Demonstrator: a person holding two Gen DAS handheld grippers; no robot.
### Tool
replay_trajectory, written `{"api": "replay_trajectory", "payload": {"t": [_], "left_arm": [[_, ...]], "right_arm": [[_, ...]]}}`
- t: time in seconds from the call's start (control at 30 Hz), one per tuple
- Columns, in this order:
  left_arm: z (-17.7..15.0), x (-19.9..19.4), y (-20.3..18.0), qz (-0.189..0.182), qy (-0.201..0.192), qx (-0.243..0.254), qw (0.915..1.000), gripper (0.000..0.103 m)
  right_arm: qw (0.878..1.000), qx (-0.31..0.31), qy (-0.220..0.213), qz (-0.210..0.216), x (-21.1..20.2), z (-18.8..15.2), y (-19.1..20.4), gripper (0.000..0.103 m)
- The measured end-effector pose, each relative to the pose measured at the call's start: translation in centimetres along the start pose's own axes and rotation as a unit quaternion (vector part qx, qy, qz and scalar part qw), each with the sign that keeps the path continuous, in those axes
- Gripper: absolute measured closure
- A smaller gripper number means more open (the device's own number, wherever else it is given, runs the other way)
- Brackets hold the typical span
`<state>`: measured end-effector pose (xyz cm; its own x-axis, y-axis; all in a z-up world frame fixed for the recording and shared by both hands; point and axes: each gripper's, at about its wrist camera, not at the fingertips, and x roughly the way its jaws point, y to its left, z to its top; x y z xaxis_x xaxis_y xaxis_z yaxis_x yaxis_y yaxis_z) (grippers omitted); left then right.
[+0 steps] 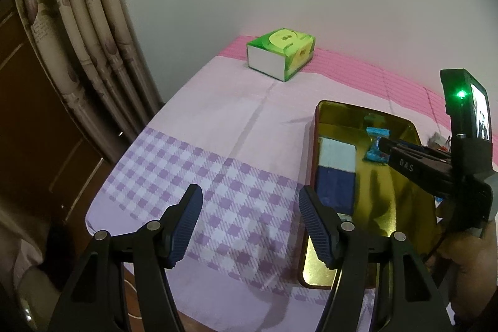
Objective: Organize snacks
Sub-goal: 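Grasp the blue candy with the right gripper and drop it in the tray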
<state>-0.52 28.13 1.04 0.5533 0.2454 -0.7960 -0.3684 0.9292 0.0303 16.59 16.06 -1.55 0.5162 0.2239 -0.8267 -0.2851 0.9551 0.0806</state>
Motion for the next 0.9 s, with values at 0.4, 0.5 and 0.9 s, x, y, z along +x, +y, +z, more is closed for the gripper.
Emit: {"api": "replay_trajectory", "payload": {"t": [0.4, 0.5, 0.9], "left_arm": [[-0.1, 0.4, -0.2, -0.004, 0.004, 0.006, 1.0000, 0.038], [-0.1, 0.3, -0.3, -0.006, 0.003, 0.008, 0.9999, 0.038], [-0.5, -0.6, -1.8, -0.003, -0.016, 0.041, 0.9990, 0.038]], "right_arm": [[0.997, -0.018, -0.069, -0.003, -2.9, -0.8, 0.9, 0.076], [0.996, -0.024, -0.081, -0.004, -4.0, -1.3, 1.3, 0.076], [0.992, -0.043, -0.116, -0.001, -8.8, -5.4, 1.3, 0.076]]}}
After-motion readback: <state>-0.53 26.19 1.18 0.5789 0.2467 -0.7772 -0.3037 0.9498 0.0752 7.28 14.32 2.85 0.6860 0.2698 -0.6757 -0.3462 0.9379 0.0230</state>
